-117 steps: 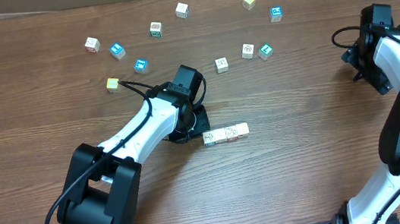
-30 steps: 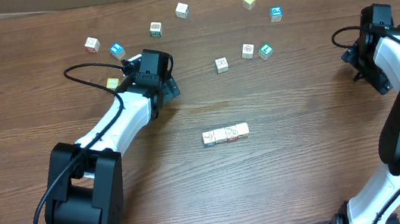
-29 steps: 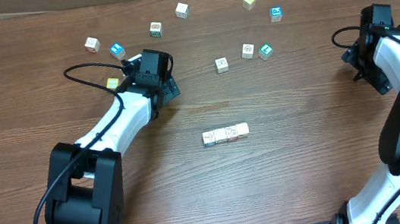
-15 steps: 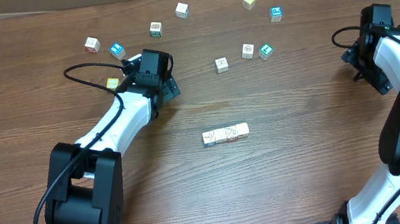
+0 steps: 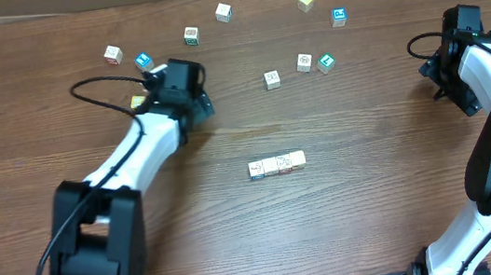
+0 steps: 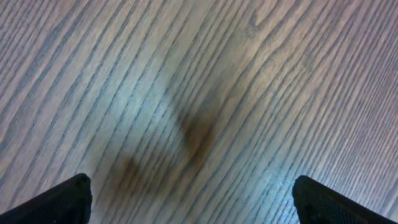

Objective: Form a horizontal line

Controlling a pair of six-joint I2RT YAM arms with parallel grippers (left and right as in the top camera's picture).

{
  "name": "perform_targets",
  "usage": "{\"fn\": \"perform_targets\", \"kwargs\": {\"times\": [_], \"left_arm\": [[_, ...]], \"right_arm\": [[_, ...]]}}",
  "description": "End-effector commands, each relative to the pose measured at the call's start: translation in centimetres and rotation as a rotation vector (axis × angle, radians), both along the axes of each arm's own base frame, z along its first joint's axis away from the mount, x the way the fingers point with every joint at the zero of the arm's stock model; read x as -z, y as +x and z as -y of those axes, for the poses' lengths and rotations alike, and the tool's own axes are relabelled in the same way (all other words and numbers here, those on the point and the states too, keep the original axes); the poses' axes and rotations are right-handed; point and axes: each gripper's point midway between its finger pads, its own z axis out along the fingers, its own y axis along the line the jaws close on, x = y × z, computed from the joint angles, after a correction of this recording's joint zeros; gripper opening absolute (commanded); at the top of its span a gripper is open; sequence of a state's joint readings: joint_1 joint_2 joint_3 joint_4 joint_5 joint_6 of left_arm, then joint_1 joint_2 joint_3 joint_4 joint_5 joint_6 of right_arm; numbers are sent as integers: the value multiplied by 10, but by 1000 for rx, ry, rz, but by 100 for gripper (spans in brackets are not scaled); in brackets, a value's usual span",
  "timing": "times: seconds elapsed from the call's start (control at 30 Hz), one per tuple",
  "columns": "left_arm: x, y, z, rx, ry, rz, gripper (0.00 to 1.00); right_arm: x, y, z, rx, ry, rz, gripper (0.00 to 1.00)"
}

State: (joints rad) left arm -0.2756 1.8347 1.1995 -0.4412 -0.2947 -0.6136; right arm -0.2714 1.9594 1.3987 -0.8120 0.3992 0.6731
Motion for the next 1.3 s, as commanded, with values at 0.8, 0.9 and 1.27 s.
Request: {"fn": "perform_targets", "kwargs": {"times": [0.8,0.9,1.27], "left_arm": [[-49,-29,-81,351,-125,475,100],[-32,-45,-79,371,-104,448,100],[21,-105,-78,383,-41,362,100]], "right_arm": [[-1,5,3,1,-12,4,100],[-1,5,3,1,-12,5,100],[-1,5,3,1,-12,5,100]]}}
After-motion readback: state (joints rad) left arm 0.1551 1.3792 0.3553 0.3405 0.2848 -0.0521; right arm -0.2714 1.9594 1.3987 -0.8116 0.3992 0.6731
